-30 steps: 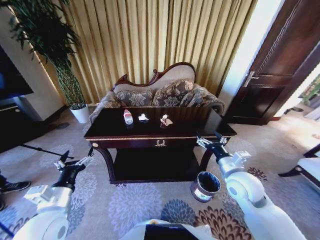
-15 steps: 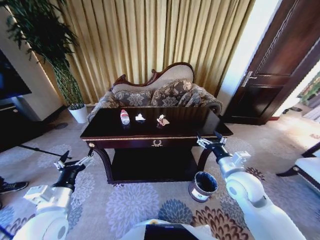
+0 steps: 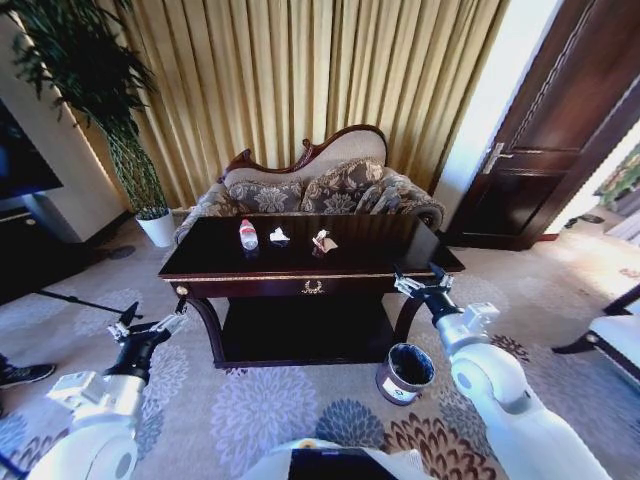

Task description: Move to the front of the table and place the trash on the table into the trash bin.

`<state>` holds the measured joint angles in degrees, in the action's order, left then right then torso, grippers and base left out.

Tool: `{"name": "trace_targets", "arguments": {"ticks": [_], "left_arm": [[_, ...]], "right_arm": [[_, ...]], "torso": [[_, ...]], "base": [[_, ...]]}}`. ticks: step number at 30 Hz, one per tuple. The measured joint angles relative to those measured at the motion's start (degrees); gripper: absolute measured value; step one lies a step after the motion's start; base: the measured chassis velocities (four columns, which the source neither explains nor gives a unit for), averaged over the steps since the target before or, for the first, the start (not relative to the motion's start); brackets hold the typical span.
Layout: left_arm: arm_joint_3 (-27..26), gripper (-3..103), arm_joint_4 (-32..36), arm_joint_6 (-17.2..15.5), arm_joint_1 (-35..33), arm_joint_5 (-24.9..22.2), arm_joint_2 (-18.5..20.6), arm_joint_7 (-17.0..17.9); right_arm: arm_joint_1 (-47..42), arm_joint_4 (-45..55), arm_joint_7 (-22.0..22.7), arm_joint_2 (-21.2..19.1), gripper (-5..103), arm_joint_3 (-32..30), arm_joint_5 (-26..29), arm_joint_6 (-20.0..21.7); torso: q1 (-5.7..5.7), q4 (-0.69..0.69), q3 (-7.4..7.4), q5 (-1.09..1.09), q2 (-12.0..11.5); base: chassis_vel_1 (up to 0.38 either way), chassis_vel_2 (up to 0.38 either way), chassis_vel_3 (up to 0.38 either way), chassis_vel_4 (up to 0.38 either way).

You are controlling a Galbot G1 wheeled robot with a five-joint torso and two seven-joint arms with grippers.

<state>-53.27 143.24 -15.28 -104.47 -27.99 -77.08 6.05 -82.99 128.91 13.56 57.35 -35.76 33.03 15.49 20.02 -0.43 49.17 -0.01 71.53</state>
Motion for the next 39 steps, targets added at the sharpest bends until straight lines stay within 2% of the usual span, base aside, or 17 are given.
{"name": "trace_targets", "arguments": {"ticks": [17, 18, 21, 23, 26, 31, 34, 37, 39], "left_arm": [[0.0, 100, 0.0, 0.0, 0.0, 0.2, 0.0, 0.0], [-0.1, 100, 0.0, 0.0, -0.1, 0.2, 0.1, 0.0], [-0.8, 100, 0.0, -1.1, -0.5, 0.8, 0.5, 0.0], [-0.9, 100, 0.0, -1.3, -0.5, 0.9, 0.5, 0.0], [-1.1, 100, 0.0, -2.0, -0.9, 1.2, 0.4, 0.1], [-0.8, 100, 0.0, -2.3, -1.1, 1.6, 0.0, 0.2], [-0.8, 100, 0.0, -2.4, -1.1, 1.8, -0.1, 0.3], [-0.8, 100, 0.0, -2.6, -1.4, 2.0, -0.7, 0.5], [-0.8, 100, 0.0, -2.7, -1.4, 2.0, -0.8, 0.6]], "right_arm": [[0.1, -0.4, 0.0, 0.0, 100, 0.9, 0.1, -0.1], [0.3, -0.5, 0.0, -0.2, 100, 1.1, 0.8, -0.1], [1.5, 0.3, 0.6, -1.8, 100, 1.8, 7.9, 2.6], [2.0, 0.4, 0.9, -2.2, 100, 1.9, 9.2, 3.4], [5.6, -1.2, 1.4, -5.7, 100, 3.4, 15.1, 6.4], [11.6, -5.0, 1.5, -9.2, 100, 7.5, 18.3, 8.3], [14.2, -6.3, 1.4, -9.8, 100, 9.4, 19.3, 8.8], [22.8, -9.2, 1.5, -10.1, 100, 14.9, 21.3, 10.3], [24.1, -9.6, 1.5, -10.0, 100, 15.8, 21.3, 10.5]], "torso": [[0.06, 0.01, 0.02, 0.00, 0.0], [0.08, -0.01, 0.03, 0.00, 0.0], [0.05, 0.00, 0.02, 0.00, 0.0], [0.03, 0.00, 0.01, -0.01, 0.0], [-0.05, 0.00, -0.02, 0.00, 0.0], [-0.01, 0.00, 0.01, 0.02, 0.0], [0.02, -0.01, 0.02, 0.01, 0.0], [0.04, 0.02, 0.02, -0.01, 0.0], [0.03, 0.02, 0.02, -0.02, 0.0]], "base": [[-0.155, 0.152, 0.159, -0.145], [-0.088, 0.109, 0.053, -0.081], [-0.017, 0.014, 0.000, -0.008], [0.000, 0.000, 0.000, 0.000], [0.000, 0.000, 0.000, 0.000], [0.000, 0.000, 0.000, 0.000], [0.000, 0.000, 0.000, 0.000], [0.000, 0.000, 0.000, 0.000], [0.000, 0.000, 0.000, 0.000]]}}
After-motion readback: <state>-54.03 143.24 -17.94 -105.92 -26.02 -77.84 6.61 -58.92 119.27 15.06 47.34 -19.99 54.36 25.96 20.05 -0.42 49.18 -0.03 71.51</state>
